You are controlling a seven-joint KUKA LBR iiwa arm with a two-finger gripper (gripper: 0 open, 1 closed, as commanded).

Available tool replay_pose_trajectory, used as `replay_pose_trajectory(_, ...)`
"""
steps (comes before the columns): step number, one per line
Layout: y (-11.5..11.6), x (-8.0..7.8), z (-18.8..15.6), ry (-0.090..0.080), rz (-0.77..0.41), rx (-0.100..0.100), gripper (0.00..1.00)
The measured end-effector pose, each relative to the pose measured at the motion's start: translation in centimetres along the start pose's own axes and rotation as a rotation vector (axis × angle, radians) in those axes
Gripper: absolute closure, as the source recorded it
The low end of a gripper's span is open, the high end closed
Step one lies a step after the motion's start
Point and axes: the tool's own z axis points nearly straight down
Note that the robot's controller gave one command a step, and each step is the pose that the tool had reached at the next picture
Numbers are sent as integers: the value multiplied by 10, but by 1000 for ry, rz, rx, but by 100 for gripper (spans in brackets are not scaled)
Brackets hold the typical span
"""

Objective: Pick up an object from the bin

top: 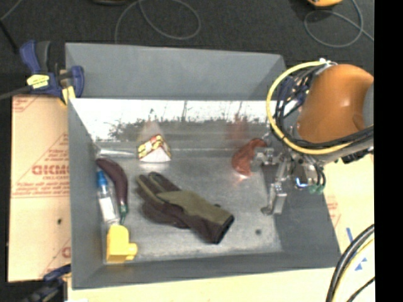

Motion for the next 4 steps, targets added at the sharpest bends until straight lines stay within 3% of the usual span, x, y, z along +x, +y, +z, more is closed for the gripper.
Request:
replay_pose_trajectory(1, -3, 4, 47, -5, -32, 1, 0)
replay_pose_trajectory(2, 0, 12, 32, 14, -24, -3, 0)
replay_pose_trajectory(3, 10, 9, 31, -20, -3, 2, 0)
replay_pose_trajectory(4, 23, 10, 91, 4, 25, -3, 0)
